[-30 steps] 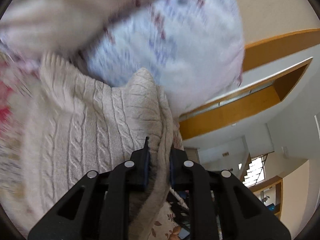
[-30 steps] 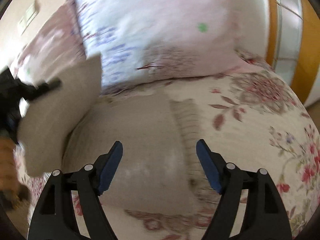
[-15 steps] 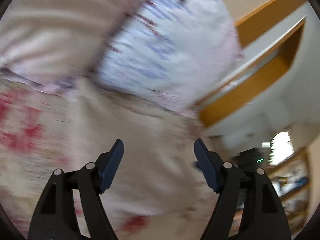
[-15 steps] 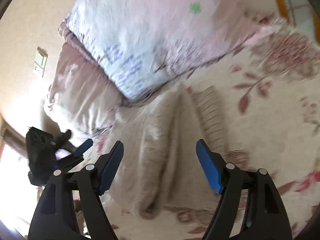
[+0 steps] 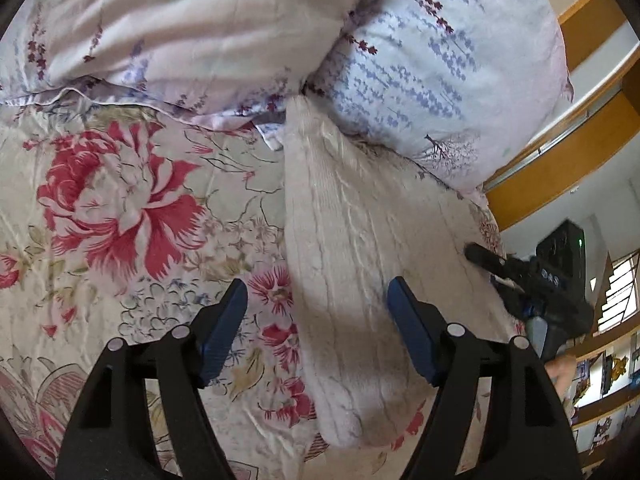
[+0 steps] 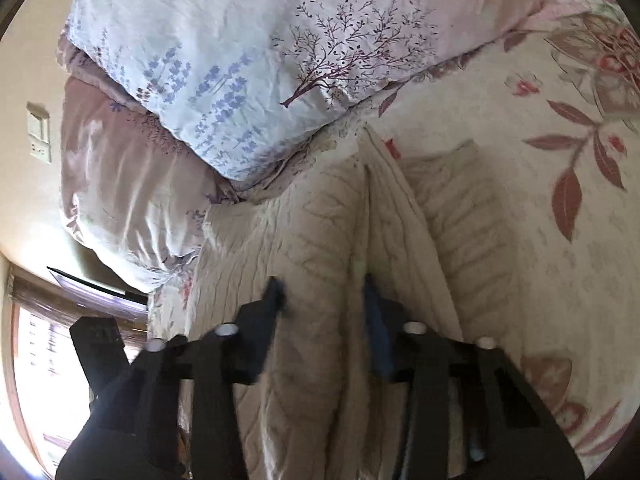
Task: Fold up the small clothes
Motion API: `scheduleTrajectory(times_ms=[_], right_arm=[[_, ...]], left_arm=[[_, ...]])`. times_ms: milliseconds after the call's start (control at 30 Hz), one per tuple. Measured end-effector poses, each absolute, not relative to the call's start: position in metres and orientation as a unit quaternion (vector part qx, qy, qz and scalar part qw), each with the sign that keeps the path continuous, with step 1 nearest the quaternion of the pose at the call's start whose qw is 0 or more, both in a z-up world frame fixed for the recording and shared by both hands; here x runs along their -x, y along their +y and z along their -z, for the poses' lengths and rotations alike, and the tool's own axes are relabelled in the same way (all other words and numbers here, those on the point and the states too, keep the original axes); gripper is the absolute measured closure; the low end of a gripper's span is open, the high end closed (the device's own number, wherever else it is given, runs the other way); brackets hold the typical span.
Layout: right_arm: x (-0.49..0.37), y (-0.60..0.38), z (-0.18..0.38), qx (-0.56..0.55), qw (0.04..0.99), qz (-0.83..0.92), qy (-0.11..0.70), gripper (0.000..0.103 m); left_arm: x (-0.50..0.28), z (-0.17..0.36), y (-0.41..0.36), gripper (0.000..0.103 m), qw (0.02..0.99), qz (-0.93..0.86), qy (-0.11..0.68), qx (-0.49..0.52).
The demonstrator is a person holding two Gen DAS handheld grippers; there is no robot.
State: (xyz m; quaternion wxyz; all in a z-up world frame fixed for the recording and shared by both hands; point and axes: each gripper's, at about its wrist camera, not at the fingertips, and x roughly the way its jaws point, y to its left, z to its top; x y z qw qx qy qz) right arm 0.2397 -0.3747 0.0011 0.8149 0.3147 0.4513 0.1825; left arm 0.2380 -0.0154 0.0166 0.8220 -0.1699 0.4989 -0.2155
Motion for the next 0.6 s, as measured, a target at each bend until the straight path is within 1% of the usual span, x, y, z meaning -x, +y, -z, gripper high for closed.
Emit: scheduleTrajectory(times_ms=[33, 133, 300, 367, 467, 533, 600], right_arm=[[-0.242, -0.374, -0.001, -0.313, 0.814, -0.185, 0.453, 0.079], [-0.24, -0.367, -0.008, -0.28, 0.835, -0.177, 0.439, 0.086], [-0.202, -0.347, -0.068, -0.149, 0.922, -0.155, 0.323, 0.087], [-0.19, -0.341, -0.086, -0.1, 0.941, -0.14, 0.292, 0.088], [-0.196, -0.347, -0.079, -0.072, 0.941, -0.101, 0.314, 0.088], [-0.2, -0.36, -0.066, -0.082, 0.936, -0.081, 0.331, 0.088], [-0.199, -0.369, -0.063, -0.099, 0.936, -0.078, 0.328, 0.088]], left_arm=[[-0.24, -0.016, -0.017, 0.03, 0.822, 0.216, 0.499, 0.17], [-0.243, -0.016, -0.023, 0.03, 0.82, 0.218, 0.5, 0.172], [-0.241, -0.018, -0.029, 0.03, 0.817, 0.23, 0.501, 0.173], [-0.239, -0.019, -0.034, 0.029, 0.814, 0.241, 0.501, 0.171], [-0.235, -0.021, -0.043, 0.029, 0.815, 0.251, 0.497, 0.16], [-0.231, -0.023, -0.051, 0.029, 0.812, 0.264, 0.498, 0.153], [-0.228, -0.024, -0.057, 0.029, 0.811, 0.272, 0.498, 0.144]])
